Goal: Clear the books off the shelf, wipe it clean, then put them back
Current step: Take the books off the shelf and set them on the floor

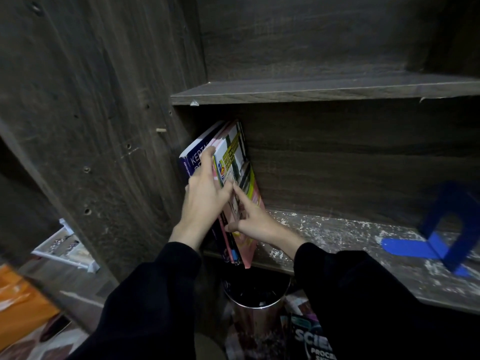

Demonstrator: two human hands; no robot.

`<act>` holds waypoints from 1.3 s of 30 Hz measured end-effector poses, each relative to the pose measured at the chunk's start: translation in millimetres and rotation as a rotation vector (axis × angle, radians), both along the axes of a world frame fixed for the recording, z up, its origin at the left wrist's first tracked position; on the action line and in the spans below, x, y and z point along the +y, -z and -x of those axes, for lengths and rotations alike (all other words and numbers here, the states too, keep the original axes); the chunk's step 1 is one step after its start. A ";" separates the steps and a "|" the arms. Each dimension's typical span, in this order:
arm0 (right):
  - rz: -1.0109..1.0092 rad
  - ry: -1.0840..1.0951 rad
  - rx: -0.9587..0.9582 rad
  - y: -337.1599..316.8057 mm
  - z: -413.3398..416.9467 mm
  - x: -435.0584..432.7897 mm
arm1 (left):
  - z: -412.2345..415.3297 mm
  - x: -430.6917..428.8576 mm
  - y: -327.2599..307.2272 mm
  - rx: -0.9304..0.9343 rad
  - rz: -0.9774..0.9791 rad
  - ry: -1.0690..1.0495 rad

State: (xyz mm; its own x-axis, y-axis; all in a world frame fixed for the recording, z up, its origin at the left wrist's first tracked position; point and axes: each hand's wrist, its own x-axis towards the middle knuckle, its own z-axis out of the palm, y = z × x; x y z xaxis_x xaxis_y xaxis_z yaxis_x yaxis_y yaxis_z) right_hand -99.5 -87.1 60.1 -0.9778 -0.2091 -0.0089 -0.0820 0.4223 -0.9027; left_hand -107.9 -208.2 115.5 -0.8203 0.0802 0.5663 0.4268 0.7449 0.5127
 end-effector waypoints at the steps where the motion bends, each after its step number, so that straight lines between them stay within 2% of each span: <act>1: -0.005 -0.006 0.009 3.8 -1.1 1.3 | -0.2 2.6 2.3 -0.011 -0.060 0.015; 11: -0.196 -0.060 0.136 23.7 1.5 0.5 | 20.2 24.3 32.7 0.210 -0.318 -0.163; 18: -0.274 -0.007 0.258 40.7 5.9 -0.6 | 24.7 28.5 32.3 0.302 -0.450 -0.115; 24: -0.375 0.020 0.241 38.7 -9.2 16.1 | 5.1 32.7 25.8 0.315 -0.484 -0.013; 29: 0.041 0.210 0.132 22.9 -2.0 47.9 | -13.1 27.3 15.6 0.257 -0.581 0.045; 33: 0.154 0.336 0.068 10.0 0.5 77.3 | -30.6 21.8 5.5 0.177 -0.650 0.176; 35: 0.220 0.332 0.004 10.5 0.7 95.9 | -38.9 19.4 -1.9 0.134 -0.693 0.287; 39: 0.617 0.169 -0.203 13.7 -20.7 129.1 | -51.3 15.4 -16.4 0.025 -0.774 0.451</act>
State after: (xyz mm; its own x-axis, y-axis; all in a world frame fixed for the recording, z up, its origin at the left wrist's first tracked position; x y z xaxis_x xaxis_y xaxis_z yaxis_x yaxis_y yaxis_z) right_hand -78.9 42.0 46.4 -0.9891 -0.0790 -0.1242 0.1369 -0.1840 -0.9733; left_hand -56.6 -192.8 131.9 -0.7898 -0.0198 0.6130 0.6132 -0.0472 0.7885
